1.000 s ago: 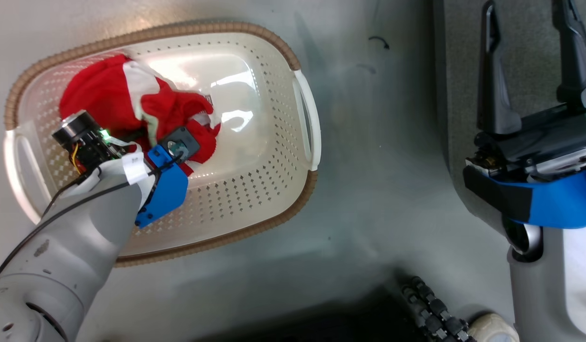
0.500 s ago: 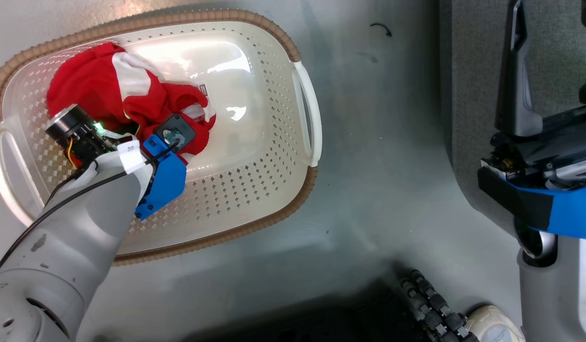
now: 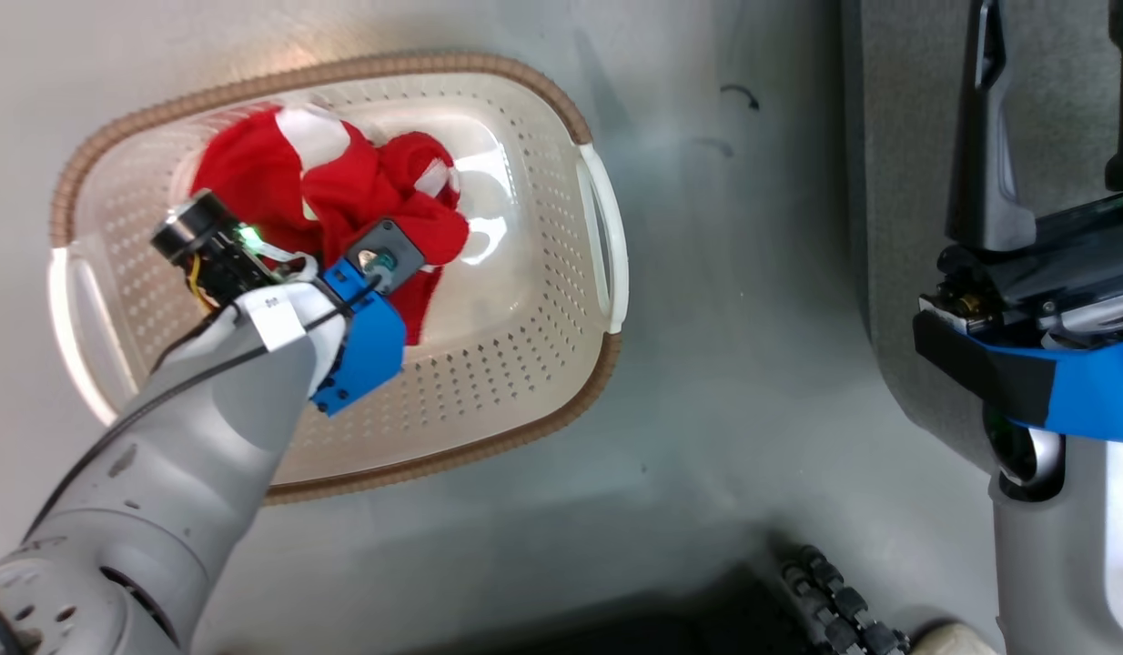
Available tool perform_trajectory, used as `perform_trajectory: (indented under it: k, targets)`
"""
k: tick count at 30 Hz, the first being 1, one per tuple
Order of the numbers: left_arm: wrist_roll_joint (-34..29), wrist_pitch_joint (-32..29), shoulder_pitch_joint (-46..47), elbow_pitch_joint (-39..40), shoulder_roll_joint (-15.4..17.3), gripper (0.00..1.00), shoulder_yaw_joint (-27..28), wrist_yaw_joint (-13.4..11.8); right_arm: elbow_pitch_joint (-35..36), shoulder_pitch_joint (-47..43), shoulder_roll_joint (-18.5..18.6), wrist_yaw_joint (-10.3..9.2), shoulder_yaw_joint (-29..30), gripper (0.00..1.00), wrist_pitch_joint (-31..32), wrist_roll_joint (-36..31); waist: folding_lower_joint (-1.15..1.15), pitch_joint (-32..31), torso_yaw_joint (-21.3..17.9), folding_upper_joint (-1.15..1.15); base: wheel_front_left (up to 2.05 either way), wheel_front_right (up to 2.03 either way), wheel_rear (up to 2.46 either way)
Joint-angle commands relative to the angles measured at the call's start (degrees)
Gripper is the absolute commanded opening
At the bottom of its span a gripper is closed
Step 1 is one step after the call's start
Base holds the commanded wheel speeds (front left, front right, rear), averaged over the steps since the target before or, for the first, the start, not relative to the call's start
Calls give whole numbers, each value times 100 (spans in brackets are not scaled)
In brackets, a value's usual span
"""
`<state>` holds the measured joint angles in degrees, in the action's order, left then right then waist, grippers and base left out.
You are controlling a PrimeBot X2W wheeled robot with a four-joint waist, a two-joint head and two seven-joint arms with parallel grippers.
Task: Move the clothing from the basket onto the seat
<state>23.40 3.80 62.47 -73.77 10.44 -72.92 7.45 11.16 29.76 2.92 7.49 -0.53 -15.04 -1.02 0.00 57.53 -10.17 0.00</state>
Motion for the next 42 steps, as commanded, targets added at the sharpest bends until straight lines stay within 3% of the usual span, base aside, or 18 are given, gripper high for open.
perform_trajectory:
  k: [1,11,20,30,42]
  targets:
    - [28,130,-72,2,-46,0,11,0,-40,68,-6,2,8,100,-22,2,0,-193,88,0,0,0,0]
    - [348,889,-407,53,-333,0,66,0,-408,-105,-3,2,15,100,-22,26,0,-1100,341,0,0,0,0]
    - [753,1143,-693,288,-433,0,448,-31,-792,-504,-2,1,75,100,-22,-20,0,-2168,601,0,0,0,0]
    - [748,1145,-1232,1548,-85,0,1157,-245,-1166,-986,-2,2,109,100,-22,3,0,-3262,783,0,0,0,0]
    - [509,1146,-1743,2526,147,0,2029,-259,-1450,-1569,-2,2,74,100,-22,82,0,-4322,826,0,0,0,0]
